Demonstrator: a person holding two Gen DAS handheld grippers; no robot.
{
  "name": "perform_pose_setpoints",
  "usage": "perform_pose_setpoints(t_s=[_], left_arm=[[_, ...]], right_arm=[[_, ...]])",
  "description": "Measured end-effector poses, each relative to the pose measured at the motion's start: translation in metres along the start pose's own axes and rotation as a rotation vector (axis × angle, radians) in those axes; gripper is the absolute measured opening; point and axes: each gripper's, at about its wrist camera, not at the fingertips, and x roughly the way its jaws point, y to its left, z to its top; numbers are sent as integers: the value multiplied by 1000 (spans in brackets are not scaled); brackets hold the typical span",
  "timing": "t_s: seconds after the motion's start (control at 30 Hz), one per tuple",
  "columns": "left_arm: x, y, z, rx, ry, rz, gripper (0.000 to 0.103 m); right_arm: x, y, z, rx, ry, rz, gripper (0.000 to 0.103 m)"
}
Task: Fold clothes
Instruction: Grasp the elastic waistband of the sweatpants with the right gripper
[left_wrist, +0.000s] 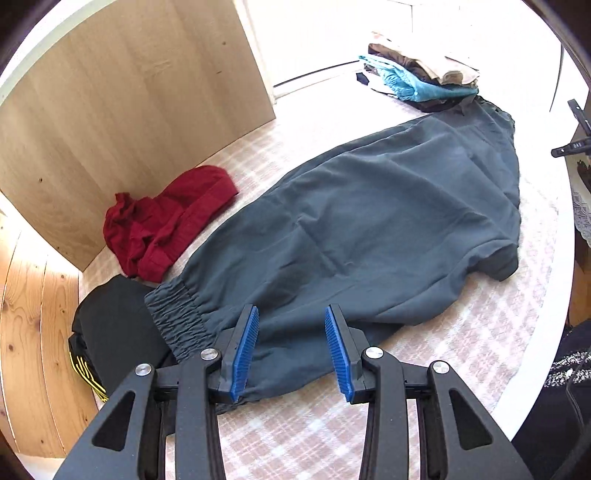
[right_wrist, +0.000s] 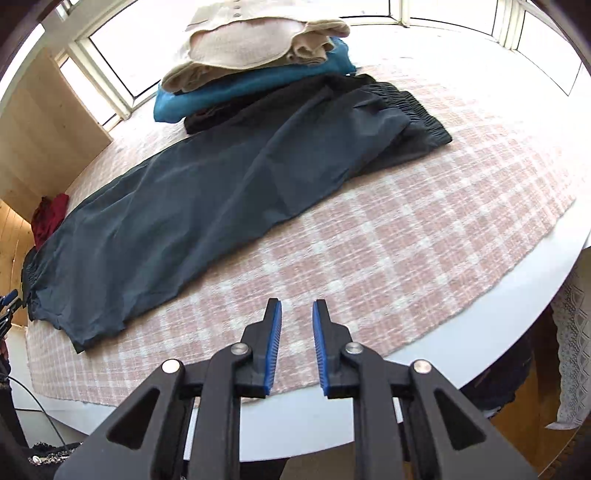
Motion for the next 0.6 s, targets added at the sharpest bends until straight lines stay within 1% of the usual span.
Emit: perform_pose_setpoints(t_s=[0.07,0.13,0.2,0.27,0.33,0.37,0.47,0.53,0.6], left_arm=[[-1,-39,20,28,-8,-42,36],[9,-77,41,55,3,-75,36],[24,-111,62,64,24,-100,37],[41,-139,81,55,51,-125,37],[58,-161,95,60,79,-115,37],[66,-170,100,59,93,-102,37],[83,-178,109,-9,135,-115,36],[93,-178,110,-67,155,-116,36],[104,-177,109,-110,181,-113,36]], right_arm=[[3,-34,24,55,-33,-9,24],[9,-60,52,73,-67,-3,26],[18,-80,81,77,-87,43,27],[30,-90,109,63,-81,78,28],[45,-85,133,-17,-67,64,28],[54,-82,144,-58,-57,57,28],[82,-77,168,-158,-9,49,28],[99,-76,177,-198,39,49,28],[110,-76,180,-233,63,42,28]])
